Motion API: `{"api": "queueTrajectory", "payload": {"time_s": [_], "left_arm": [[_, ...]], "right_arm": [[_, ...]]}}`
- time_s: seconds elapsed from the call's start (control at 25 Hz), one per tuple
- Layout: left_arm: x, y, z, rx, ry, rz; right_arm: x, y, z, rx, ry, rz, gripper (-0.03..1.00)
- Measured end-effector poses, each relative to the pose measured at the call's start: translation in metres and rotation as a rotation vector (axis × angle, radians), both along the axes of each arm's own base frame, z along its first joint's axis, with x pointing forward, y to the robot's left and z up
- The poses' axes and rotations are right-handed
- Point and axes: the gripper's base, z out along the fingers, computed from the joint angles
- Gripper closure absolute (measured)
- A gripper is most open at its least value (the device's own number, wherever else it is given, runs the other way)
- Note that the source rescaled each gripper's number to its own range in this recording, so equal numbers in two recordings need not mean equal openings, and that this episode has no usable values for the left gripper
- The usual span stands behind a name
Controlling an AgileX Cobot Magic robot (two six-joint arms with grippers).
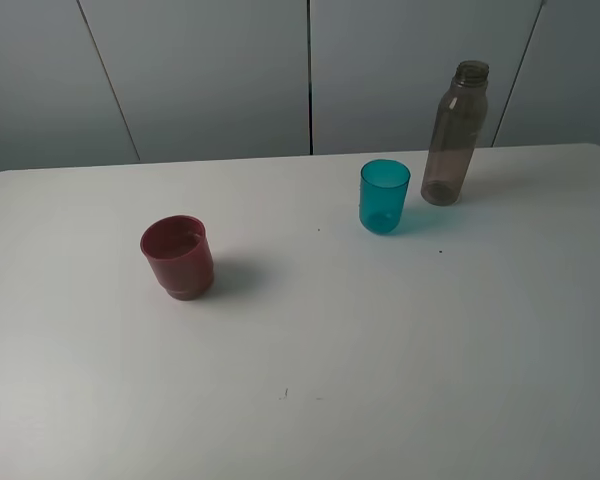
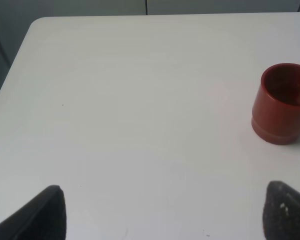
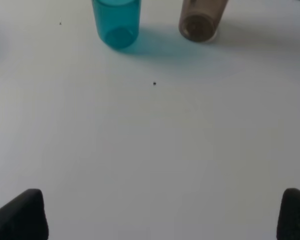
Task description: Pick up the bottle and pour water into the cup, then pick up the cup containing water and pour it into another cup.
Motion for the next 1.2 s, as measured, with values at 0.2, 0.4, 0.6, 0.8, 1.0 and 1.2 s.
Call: {"api": "queueTrajectory", "payload": {"time_s": [0.2,0.4,0.6,0.8,1.0,1.2], "left_arm": [[0.000,0.000,0.000,0.000,0.000,0.000],[0.000,0.000,0.000,0.000,0.000,0.000],[0.000,0.000,0.000,0.000,0.000,0.000],[0.000,0.000,0.000,0.002,0.000,0.001],[0.000,0.000,0.000,0.002,0.000,0.001],[0.000,0.000,0.000,0.002,0.000,0.001]], "right_arm": [[-0.038,-0.012,-0.003,0.066,-0.092,0.004,-0.03],[-0.065,-0.018,-0.022,0.148,-0.185,0.028,-0.03],[-0.069,-0.018,-0.032,0.184,-0.227,0.041,-0.03],[-0.068,-0.017,-0.033,0.194,-0.242,0.042,-0.03],[-0.068,-0.016,-0.033,0.179,-0.262,-0.082,-0.03],[-0.069,-0.015,-0.033,0.157,-0.277,-0.247,-0.03]]}}
